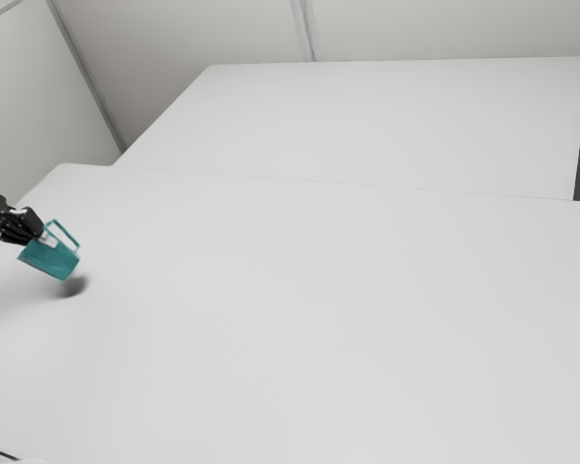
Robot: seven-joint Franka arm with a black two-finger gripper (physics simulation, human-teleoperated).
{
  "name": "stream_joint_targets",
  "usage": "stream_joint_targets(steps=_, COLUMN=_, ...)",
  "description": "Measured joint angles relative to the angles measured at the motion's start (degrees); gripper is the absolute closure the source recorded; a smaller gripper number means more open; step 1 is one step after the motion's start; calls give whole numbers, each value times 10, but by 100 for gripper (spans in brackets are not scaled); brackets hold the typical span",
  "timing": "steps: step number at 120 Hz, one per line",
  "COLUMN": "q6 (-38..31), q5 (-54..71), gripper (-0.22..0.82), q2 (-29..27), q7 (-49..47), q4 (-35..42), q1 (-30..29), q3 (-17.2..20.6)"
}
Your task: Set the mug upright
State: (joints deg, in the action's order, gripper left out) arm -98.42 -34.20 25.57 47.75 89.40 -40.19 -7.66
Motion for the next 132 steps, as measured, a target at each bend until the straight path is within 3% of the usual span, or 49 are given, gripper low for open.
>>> stream_joint_targets(steps=24, q6=-74, q5=125, gripper=75, q2=-115, q7=-66, q4=101, q1=84, q3=21)
stream_joint_targets(steps=55, q6=-180, q5=297, gripper=74, q2=-216, q7=-209, q4=213, q1=197, q3=28)
stream_joint_targets(steps=93, q6=-249, q5=383, gripper=74, q2=-282, q7=-424, q4=327, q1=347, q3=28)
stream_joint_targets(steps=117, q6=-270, q5=392, gripper=75, q2=-308, q7=-543, q4=371, q1=315, q3=28)
stream_joint_targets(steps=132, q6=-276, q5=396, gripper=76, q2=-314, q7=-608, q4=382, q1=337, q3=30)
